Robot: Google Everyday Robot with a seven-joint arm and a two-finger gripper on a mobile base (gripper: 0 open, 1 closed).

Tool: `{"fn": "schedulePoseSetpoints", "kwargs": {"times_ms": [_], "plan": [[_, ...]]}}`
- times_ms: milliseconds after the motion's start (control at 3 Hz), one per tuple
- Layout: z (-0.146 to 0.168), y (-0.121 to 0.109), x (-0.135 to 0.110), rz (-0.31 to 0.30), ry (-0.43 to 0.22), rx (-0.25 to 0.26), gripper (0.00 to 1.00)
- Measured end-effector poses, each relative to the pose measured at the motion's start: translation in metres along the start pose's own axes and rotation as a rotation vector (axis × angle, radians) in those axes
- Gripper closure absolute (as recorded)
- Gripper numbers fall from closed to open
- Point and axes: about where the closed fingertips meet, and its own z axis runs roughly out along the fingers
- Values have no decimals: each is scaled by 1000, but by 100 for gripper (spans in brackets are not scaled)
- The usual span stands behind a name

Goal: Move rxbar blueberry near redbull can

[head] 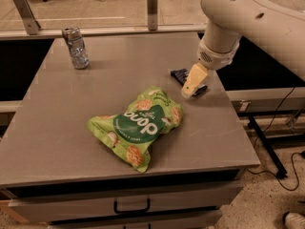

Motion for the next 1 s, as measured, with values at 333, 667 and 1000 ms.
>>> {"fn": "schedulePoseSetpoints", "kwargs": {"times_ms": [333, 667, 1000], "plan": [[0, 0, 0, 0, 0, 0, 0], [-9, 0, -3, 57, 28, -29, 0], [-20, -4, -8, 152, 58, -70, 0]]}}
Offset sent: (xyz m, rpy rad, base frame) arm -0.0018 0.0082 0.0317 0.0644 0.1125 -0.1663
